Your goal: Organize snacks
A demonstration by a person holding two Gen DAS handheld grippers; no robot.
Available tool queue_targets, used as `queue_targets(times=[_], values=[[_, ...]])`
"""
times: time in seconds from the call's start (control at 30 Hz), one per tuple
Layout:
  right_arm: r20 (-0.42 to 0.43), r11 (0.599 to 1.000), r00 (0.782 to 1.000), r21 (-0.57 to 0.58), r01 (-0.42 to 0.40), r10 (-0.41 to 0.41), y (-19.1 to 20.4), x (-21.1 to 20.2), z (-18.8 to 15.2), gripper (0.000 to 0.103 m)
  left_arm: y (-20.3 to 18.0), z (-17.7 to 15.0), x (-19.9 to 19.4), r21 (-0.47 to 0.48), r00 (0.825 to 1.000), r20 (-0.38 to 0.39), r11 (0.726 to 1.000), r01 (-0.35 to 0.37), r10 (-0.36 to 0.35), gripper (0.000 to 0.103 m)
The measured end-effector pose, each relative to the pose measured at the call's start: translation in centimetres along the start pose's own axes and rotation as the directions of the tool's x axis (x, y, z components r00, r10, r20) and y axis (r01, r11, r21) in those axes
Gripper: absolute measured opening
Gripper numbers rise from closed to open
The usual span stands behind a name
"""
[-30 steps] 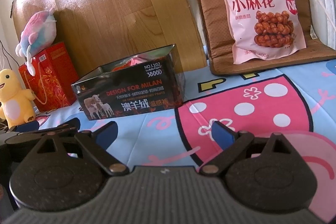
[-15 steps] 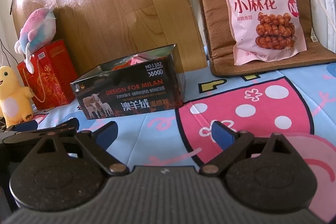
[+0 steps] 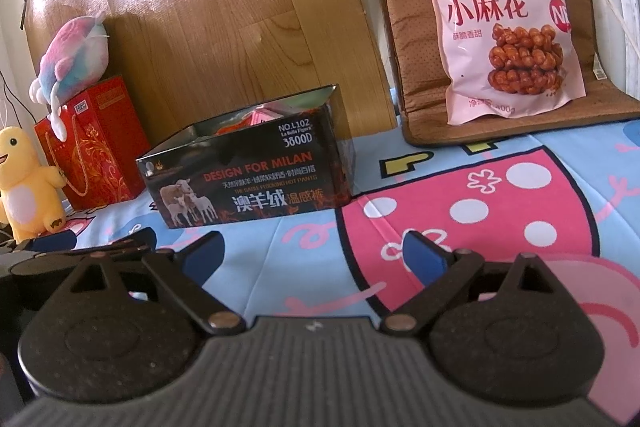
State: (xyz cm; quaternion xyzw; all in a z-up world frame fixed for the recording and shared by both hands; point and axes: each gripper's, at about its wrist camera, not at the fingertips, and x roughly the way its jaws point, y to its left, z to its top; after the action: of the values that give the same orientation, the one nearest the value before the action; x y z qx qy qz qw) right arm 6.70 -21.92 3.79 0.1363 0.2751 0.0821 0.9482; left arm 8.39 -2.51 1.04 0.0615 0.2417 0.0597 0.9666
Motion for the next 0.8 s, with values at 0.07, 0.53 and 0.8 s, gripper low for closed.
queue_targets(times=[0.07,0.53,0.8], values=[[0.003,1.0,1.0,0.004,-0.001,0.001,-0.04,-0.04,-0.02,0.098,-0.01,0.01,0.03,0.0,1.0,-0.002,1.0,0.001,-0.001,0.103],[0.015,1.0,1.0,0.014,-0.003,0.003,-0.23,-0.29,-0.04,0.098,0.45,0.1,0.31,-0.034,1.0,-0.015,0.999,0.014,-0.014,0.103],[0.01,1.0,1.0,0.008,-0.009,0.009,-0.2,-0.26,-0.04,0.098,0.78,0.08,0.46,-0.057,0.999,-0.032,0.998,0.021,-0.023,0.103]])
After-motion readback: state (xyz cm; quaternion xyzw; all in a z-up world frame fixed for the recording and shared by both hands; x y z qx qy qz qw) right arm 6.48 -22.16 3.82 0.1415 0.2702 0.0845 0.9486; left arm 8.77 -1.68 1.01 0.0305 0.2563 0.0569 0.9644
